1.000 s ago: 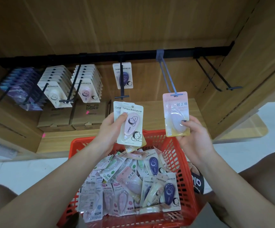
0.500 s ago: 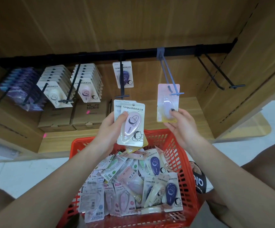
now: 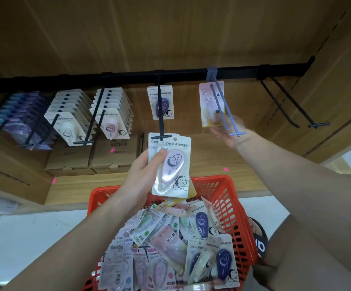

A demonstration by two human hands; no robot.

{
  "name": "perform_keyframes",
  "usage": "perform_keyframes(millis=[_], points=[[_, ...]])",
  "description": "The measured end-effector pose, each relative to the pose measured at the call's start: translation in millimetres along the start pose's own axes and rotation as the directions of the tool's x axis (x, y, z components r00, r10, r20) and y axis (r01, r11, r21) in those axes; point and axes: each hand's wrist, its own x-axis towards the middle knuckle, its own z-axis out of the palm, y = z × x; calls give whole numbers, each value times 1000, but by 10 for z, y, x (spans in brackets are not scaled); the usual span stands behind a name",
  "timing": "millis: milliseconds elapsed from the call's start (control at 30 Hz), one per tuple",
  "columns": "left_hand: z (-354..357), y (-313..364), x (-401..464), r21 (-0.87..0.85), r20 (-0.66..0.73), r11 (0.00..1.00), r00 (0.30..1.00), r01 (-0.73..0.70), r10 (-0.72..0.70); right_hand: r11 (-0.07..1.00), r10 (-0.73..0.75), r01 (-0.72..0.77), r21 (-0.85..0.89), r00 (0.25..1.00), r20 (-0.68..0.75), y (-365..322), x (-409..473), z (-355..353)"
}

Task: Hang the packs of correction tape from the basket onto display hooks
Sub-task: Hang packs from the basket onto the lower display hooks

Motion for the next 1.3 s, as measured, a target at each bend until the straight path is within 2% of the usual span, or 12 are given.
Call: perform_keyframes(millis=[100, 200, 267, 367, 433, 567, 633, 800, 933, 1033, 1167, 1300], points=[[-2, 25, 2, -33, 2, 999, 1000, 32, -31, 999, 34, -34, -29, 999, -1, 42, -17, 55], [-25, 28, 7, -72, -10, 995, 998, 64, -65, 953, 95, -103, -286, 995, -43, 143, -167, 94], [-41, 29, 5, -87, -12, 993, 996, 82, -83, 891, 200, -194, -409, 979, -28, 244, -340, 88], [-45, 20, -1, -99, -23, 991, 995, 91, -94, 841, 376, -308, -445, 924, 70, 409, -692, 66], [-39, 9, -8, -107, -46, 990, 994, 89, -94, 844, 415, -323, -428, 899, 141, 465, -961, 85], [-18, -21, -50, -66, -82, 996, 994, 62, -67, 891, 223, -116, -438, 954, 200, 480, -1435, 117], [-11, -39, -87, -33, -95, 999, 995, 35, -38, 878, 172, -26, -479, 949, 263, 518, -1642, 124], [-41, -88, -241, 39, -111, 999, 994, 2, 3, 906, 159, 19, -423, 911, 381, 726, -1763, 198], [-221, -131, -324, 63, -217, 997, 976, 32, -18, 940, 165, -6, -341, 883, 439, 798, -1733, 310], [-513, -152, -358, 82, -358, 995, 933, 65, -31, 911, 146, 54, -408, 885, 442, 865, -1680, 421], [-974, -179, -455, 76, -570, 993, 821, 89, -30, 856, 55, 219, -469, 862, 503, 922, -1691, 776], [-1262, -202, -578, 3, -670, 998, 741, 64, -45, 848, 28, 280, -450, 824, 566, 1094, -1747, 1239]])
